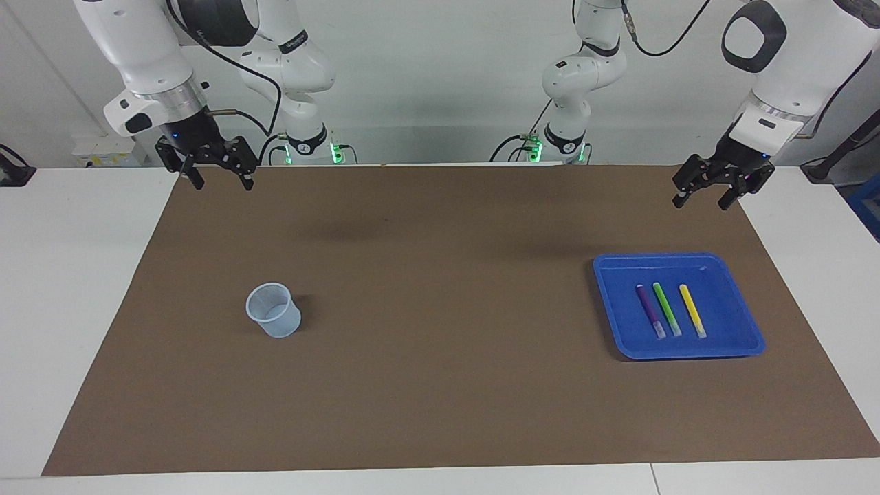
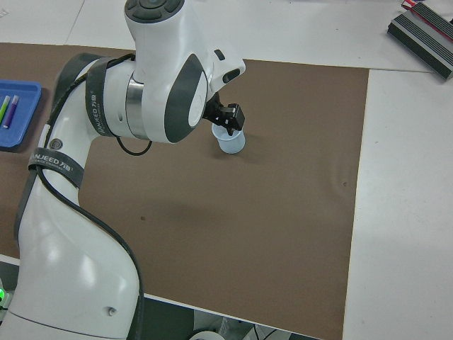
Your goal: Right arm passes pens to left for tray arrangement
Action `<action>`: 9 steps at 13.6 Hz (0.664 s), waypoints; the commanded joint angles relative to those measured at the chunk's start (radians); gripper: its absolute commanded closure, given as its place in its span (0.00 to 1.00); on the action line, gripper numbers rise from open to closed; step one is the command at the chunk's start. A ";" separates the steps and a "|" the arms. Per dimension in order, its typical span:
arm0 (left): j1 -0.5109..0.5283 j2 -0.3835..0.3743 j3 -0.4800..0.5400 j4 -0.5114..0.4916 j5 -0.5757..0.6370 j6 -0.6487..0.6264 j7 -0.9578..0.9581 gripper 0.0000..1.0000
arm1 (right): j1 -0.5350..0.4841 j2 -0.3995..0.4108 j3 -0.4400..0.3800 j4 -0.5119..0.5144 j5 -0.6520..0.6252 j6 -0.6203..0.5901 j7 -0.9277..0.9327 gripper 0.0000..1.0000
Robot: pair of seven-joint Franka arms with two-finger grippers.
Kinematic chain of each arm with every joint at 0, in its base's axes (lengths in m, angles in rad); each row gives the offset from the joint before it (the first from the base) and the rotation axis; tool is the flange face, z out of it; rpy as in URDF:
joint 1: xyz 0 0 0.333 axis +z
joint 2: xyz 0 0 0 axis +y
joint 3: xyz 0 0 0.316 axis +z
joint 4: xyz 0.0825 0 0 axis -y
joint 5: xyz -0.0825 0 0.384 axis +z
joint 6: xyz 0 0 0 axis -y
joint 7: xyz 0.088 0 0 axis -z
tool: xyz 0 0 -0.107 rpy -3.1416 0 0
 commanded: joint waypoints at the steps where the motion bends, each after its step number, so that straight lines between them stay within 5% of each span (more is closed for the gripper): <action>1: 0.010 -0.034 0.001 -0.005 -0.004 -0.054 0.013 0.00 | -0.007 -0.020 0.003 -0.017 0.002 -0.005 -0.036 0.00; 9: 0.008 -0.082 0.000 -0.003 0.022 -0.158 0.011 0.00 | -0.008 -0.021 0.003 -0.016 0.002 0.008 -0.037 0.00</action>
